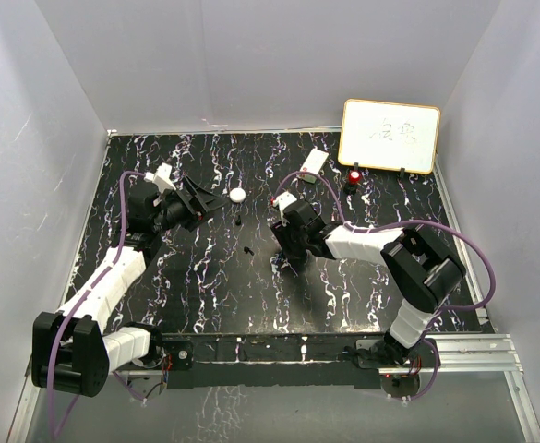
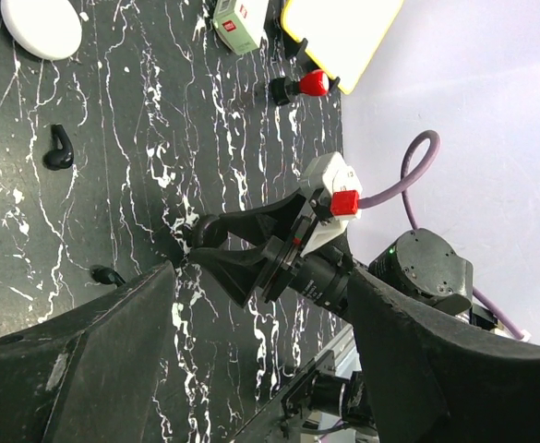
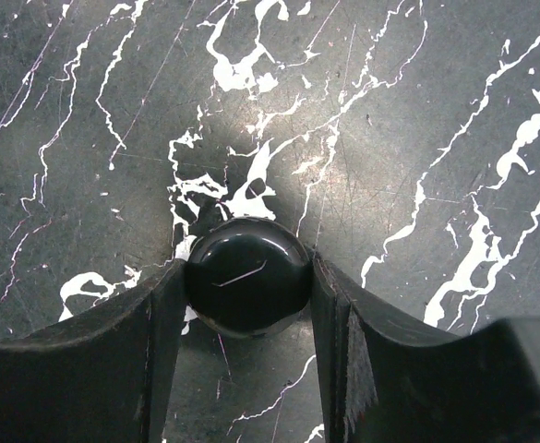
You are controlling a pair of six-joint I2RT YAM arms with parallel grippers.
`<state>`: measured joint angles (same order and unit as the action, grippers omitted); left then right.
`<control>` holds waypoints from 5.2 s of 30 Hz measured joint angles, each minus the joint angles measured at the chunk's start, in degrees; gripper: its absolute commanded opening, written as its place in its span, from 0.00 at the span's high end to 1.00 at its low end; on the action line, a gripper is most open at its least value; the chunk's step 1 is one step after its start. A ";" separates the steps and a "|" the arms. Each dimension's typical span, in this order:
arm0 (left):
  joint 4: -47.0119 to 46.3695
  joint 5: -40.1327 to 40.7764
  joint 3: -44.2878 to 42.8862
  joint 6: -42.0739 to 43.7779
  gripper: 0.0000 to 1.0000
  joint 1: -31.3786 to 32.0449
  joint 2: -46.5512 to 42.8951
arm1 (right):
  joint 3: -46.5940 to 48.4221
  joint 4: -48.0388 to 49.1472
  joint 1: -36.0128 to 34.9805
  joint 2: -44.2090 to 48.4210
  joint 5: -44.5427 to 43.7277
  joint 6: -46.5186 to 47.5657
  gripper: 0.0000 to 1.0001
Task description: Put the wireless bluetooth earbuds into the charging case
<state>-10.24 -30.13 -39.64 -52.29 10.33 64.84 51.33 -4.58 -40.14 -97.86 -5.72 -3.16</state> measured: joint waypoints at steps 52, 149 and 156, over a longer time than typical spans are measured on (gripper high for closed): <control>-20.26 -6.88 4.09 -2.21 0.47 20.90 11.26 | -14.62 18.34 0.02 29.81 26.69 10.34 0.89; -31.91 -15.52 1.40 -11.76 1.00 13.31 17.11 | -9.55 8.13 3.45 38.53 2.86 -11.72 0.15; -33.16 -16.52 1.40 -12.63 1.00 13.09 17.57 | -9.53 7.78 3.45 36.85 4.87 -11.93 0.16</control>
<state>-43.40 -46.65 -38.24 -64.93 23.42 82.41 41.80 3.20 -36.69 -61.01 -0.84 -15.09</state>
